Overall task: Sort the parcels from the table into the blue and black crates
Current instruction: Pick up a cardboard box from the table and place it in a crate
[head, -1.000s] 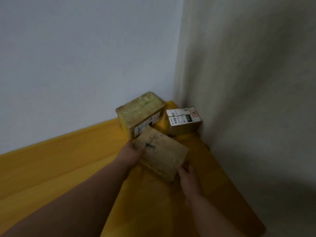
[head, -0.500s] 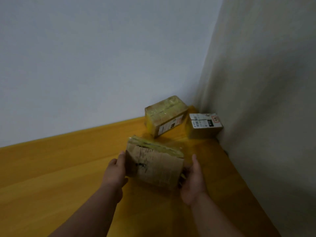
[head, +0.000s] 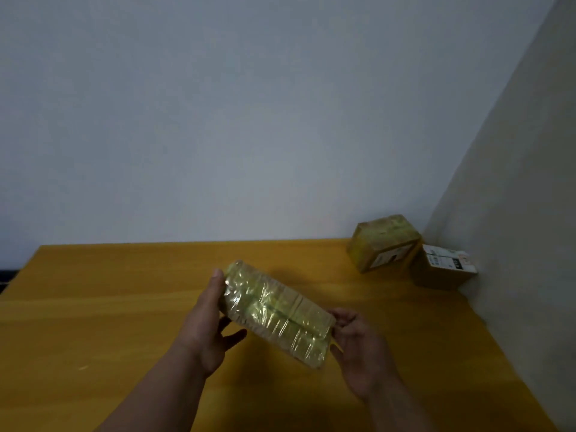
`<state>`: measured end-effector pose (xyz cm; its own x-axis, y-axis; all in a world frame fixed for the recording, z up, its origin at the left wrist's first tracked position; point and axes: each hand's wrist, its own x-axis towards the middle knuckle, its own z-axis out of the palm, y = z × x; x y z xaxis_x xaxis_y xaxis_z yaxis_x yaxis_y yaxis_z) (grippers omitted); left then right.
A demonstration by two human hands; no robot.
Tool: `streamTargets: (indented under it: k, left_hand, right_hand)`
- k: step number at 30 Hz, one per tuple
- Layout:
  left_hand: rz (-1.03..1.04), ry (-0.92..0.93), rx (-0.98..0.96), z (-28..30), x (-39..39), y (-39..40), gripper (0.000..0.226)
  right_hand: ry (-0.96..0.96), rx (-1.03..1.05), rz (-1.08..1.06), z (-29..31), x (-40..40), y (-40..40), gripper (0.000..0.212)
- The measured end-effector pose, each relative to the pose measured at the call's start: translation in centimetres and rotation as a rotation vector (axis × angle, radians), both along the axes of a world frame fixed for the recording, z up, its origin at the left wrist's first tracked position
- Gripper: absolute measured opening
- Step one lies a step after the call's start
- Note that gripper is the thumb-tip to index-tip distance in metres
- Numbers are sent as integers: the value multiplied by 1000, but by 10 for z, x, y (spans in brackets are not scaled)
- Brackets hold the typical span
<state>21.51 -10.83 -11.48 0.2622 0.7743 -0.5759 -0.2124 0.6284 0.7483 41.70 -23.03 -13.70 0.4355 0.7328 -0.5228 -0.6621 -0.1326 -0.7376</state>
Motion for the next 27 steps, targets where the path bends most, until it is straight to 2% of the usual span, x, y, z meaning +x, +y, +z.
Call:
streamTargets:
  k: [3,5,9,12,15,18,20,21,24,25,27]
  left_hand:
    - [-87,-86,-23,11,-36,-7,75]
    - [-128,-135,-23,18,-56,-12,78]
    - [-123,-219,42,29,-87,-24,52]
    - [-97,-245,143,34,-98,-37,49]
    - [-32,-300,167,36,-102,-49,43]
    - [-12,-341,196,37,-103,-58,29]
    - [-15,-350,214,36,-103,-65,24]
    - [-25,-344,219,35,-103,-69,28]
    - [-98,-289,212,32,-101,-82,65]
    - [-127,-251,205,32,-100,-87,71]
    - [-152,-161,191,32,-99,-97,68]
  right_hand:
    - [31,114,-13,12,-25,1,13]
    - [19,157,-32,22,-38,2,5]
    - [-39,213,-16,42,-58,3,17]
    - [-114,146,-27,41,-65,0,10]
    - [-173,85,166,44,-73,-6,39]
    - [-15,130,376,46,-78,-13,46]
    - [66,174,392,45,-78,-19,47]
    - [78,184,394,44,-77,-22,48]
    - [38,197,381,46,-69,-32,48]
    - [17,203,379,47,-65,-35,48]
    - [-19,217,397,47,-61,-39,44]
